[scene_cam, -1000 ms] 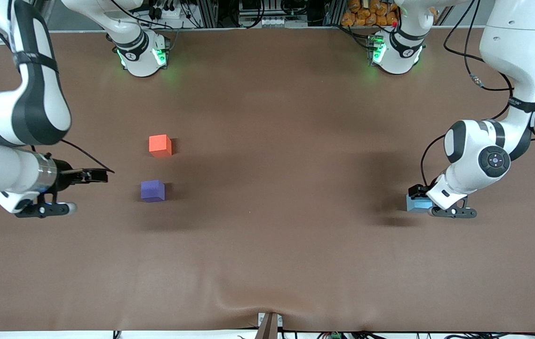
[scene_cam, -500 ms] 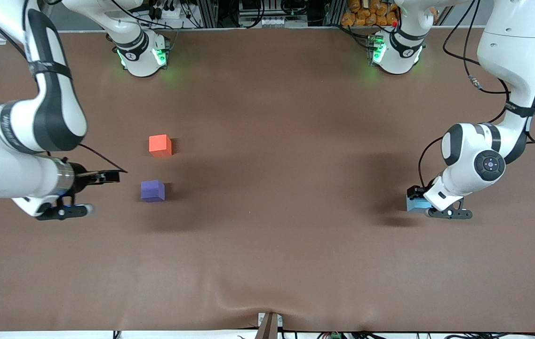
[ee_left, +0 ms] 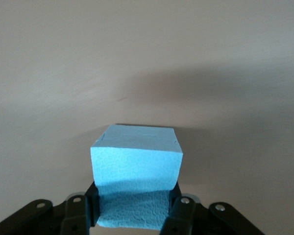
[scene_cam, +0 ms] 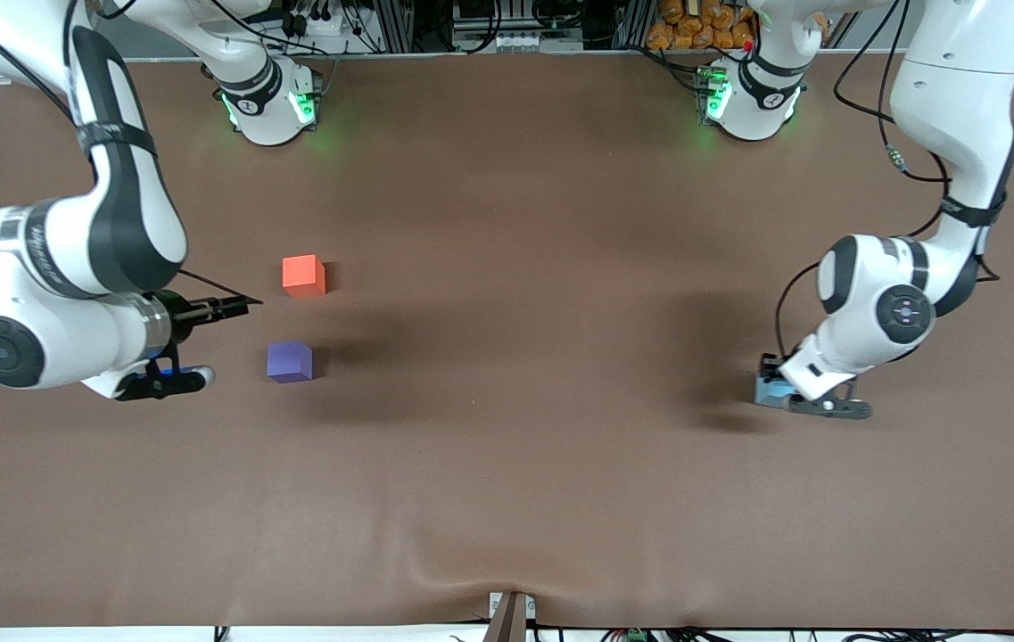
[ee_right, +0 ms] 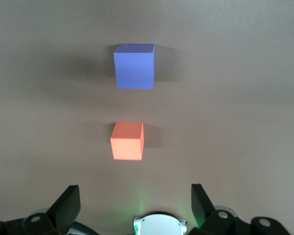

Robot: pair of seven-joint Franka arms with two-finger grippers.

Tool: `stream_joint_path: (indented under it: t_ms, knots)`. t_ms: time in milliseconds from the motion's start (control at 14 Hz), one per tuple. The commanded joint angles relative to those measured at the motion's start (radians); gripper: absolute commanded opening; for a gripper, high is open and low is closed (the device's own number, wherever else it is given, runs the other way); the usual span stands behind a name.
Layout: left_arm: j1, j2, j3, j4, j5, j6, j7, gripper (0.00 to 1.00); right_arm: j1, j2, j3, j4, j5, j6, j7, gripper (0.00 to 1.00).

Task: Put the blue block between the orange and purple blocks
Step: 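Carry the blue block toward the table middle and release it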

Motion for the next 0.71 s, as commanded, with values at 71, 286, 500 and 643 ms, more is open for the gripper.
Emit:
stream_joint_path:
  t_ms: [71,286,500,643]
  knots:
    - [-0.13,0.011,-0.063,0.069,0.003,-0.009,-0.066,0.0,0.004,0.004,-0.003,0.102,0.031,-0.046,0.071,1.0]
    - [-0.318,0.05,-0.062,0.144,0.001,-0.016,-0.222,0.0,0.043,0.007,-0.002,0.11,0.053,0.032,0.15,1.0]
    - [-0.481,0.121,-0.059,0.273,0.003,-0.064,-0.339,0.0,0.086,0.007,-0.002,0.104,0.054,0.053,0.145,1.0]
    - [-0.575,0.184,-0.059,0.393,0.001,-0.133,-0.383,0.0,0.089,0.007,0.0,0.079,0.054,0.062,0.145,1.0]
